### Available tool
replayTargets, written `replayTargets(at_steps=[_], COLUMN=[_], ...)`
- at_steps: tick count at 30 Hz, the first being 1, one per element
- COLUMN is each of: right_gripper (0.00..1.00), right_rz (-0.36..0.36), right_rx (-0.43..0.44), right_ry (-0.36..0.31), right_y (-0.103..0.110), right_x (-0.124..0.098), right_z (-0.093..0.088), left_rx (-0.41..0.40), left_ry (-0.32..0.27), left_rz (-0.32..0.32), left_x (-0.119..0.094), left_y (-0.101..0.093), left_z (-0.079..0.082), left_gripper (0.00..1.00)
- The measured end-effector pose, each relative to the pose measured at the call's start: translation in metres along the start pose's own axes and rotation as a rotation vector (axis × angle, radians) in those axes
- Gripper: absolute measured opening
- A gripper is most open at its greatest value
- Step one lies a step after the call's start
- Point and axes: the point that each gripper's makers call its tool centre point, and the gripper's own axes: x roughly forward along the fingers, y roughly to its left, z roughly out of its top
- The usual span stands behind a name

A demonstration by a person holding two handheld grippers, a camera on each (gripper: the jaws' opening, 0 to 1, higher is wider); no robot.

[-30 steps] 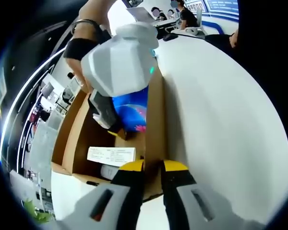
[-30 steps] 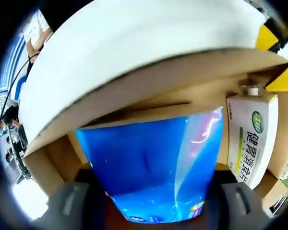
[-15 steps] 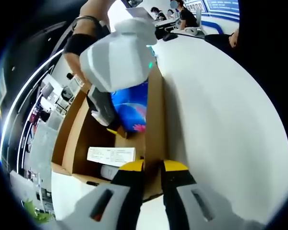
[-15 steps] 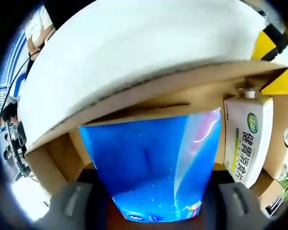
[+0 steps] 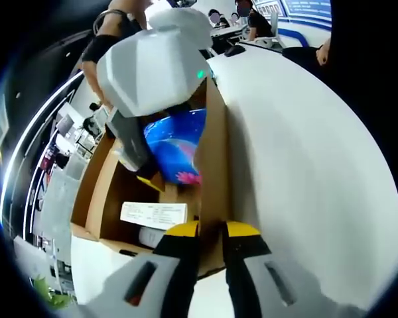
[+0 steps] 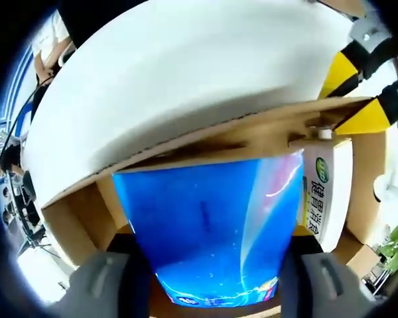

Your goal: Operate the shoe box by opening the lid, removing the specified soft item, and placing it in the target area until the item is outside and the box remains undamaged.

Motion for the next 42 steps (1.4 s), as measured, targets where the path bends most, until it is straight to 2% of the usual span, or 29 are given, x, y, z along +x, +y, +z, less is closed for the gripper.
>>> replayTargets(at_steps=[23, 33, 42], right_gripper=[0.78, 0.77, 0.77], right_rz=[-0.013, -0.042, -0.076], right_rx=[0.029, 0.050, 0.105], right_ry=[0.047, 0.078, 0.105], right_y=[0.007, 0.007, 0.014], right_x=[-0.028, -0.046, -0.067], right_z=[-0.008, -0.014, -0.020], left_rx=[0.007, 0.006, 0.004], left_ry=[0.006, 0.003, 0.002], left_rz=[0.000, 0.000, 0.001], left_x=[0.001, 0.001, 0.000], left_y=[0.000, -0.001, -0.002], left_z=[-0.002, -0.003, -0.003], left_gripper=[0.13, 0.13, 0.13])
